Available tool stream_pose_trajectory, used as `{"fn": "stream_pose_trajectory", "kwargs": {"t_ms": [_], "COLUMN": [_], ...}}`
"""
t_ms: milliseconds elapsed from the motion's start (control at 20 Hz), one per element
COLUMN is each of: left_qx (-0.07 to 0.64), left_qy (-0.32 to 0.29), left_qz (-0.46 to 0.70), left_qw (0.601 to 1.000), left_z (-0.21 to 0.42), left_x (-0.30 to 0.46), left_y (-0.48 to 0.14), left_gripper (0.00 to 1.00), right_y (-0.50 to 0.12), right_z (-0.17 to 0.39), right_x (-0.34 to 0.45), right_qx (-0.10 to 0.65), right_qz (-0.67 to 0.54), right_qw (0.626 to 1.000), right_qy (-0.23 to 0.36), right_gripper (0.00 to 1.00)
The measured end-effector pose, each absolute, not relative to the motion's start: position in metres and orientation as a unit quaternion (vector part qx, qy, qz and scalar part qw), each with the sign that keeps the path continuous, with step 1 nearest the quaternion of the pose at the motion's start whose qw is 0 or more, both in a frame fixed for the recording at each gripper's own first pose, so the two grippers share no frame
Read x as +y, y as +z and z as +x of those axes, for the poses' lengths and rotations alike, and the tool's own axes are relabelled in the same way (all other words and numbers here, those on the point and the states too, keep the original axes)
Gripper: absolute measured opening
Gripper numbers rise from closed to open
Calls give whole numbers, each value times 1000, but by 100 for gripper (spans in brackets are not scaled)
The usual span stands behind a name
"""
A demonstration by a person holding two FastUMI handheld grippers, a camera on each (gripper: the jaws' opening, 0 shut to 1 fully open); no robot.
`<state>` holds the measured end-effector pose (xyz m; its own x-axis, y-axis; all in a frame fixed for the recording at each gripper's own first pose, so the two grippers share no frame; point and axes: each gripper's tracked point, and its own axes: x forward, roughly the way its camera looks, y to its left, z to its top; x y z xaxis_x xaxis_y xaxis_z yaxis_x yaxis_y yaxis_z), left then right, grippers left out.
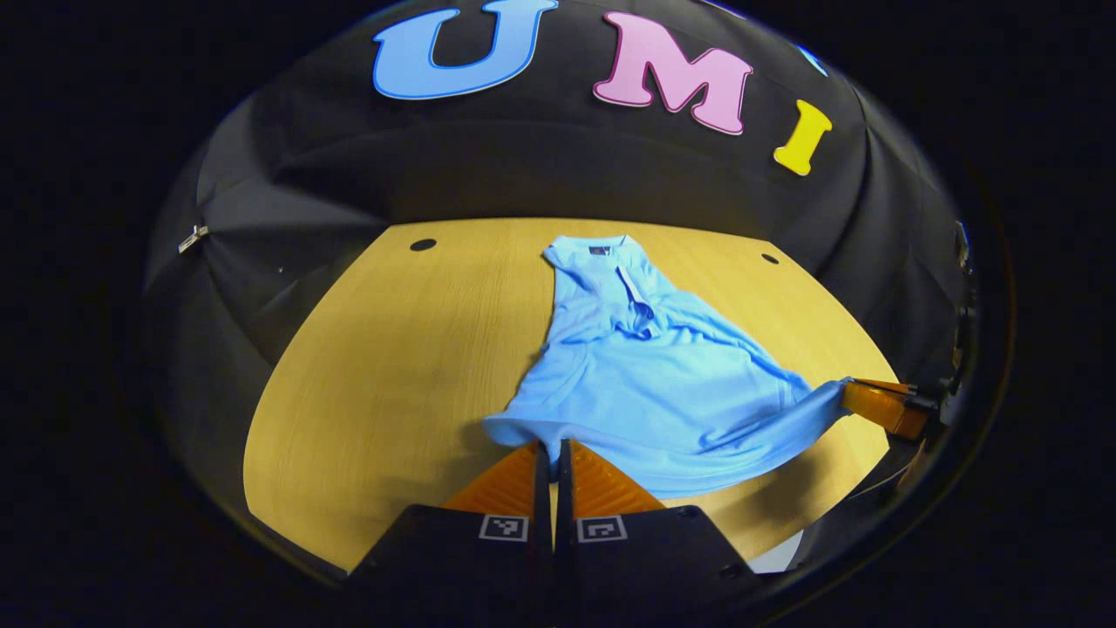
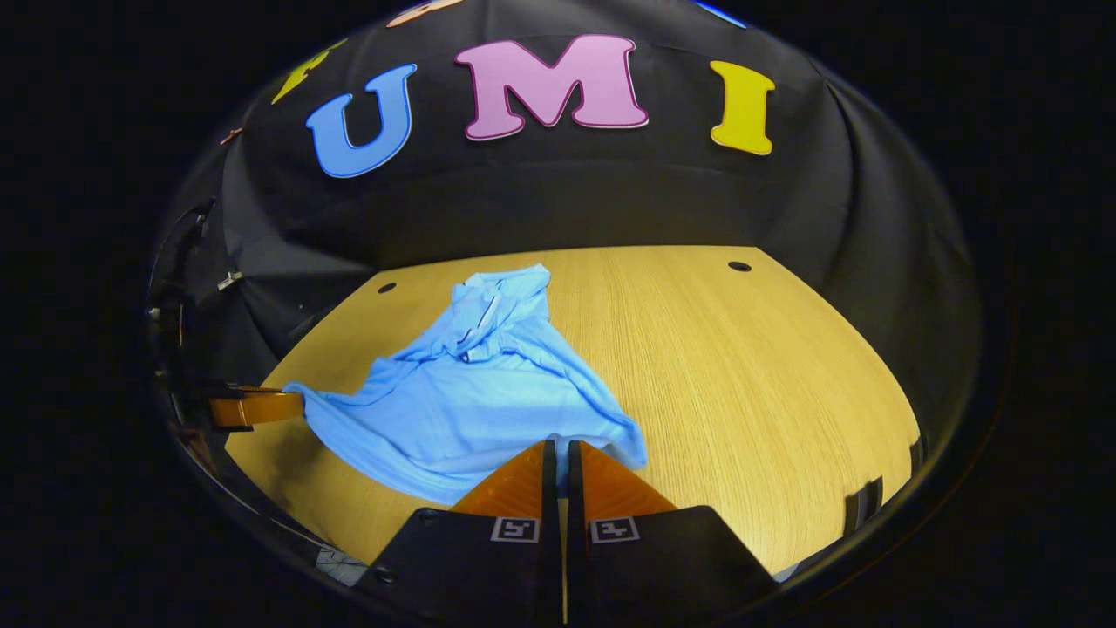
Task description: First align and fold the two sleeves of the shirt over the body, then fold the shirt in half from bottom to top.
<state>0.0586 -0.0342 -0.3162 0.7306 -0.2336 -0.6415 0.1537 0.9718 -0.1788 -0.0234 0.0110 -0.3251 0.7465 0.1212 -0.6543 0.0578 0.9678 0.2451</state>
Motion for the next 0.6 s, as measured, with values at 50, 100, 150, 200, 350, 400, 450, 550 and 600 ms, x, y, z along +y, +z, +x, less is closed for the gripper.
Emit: {"fn": "stream_pose_trajectory", "kwargs": {"t_ms": [50,100,150,200,350,400,450,550,600], "left_qx": [343,335,329,321,298,292,285,273,268], "left_qy": [-103,-101,-98,-95,-82,-78,-75,-68,-64], "left_qz": [-57,-59,-62,-64,-72,-75,-77,-79,-82], "left_qw": [932,935,937,940,948,950,953,956,958], "left_z": [70,80,91,101,138,148,161,185,196], "left_x": [-37,-38,-39,-39,-37,-37,-36,-33,-34], "left_y": [-310,-305,-300,-296,-281,-277,-274,-267,-266], "left_gripper": [6,6,6,6,6,6,6,6,6], "right_y": [-322,-319,-317,-316,-314,-313,-313,-313,-313], "right_z": [-12,0,12,24,64,77,92,125,137], "right_x": [9,7,5,3,-6,-10,-13,-18,-19], "right_qx": [348,339,332,327,311,303,298,286,284], "right_qz": [124,125,125,126,129,127,124,122,121], "right_qw": [929,932,935,937,942,945,947,950,951], "right_qy": [17,17,15,15,10,7,6,4,5], "right_gripper": [7,7,7,7,7,7,6,7,7]}}
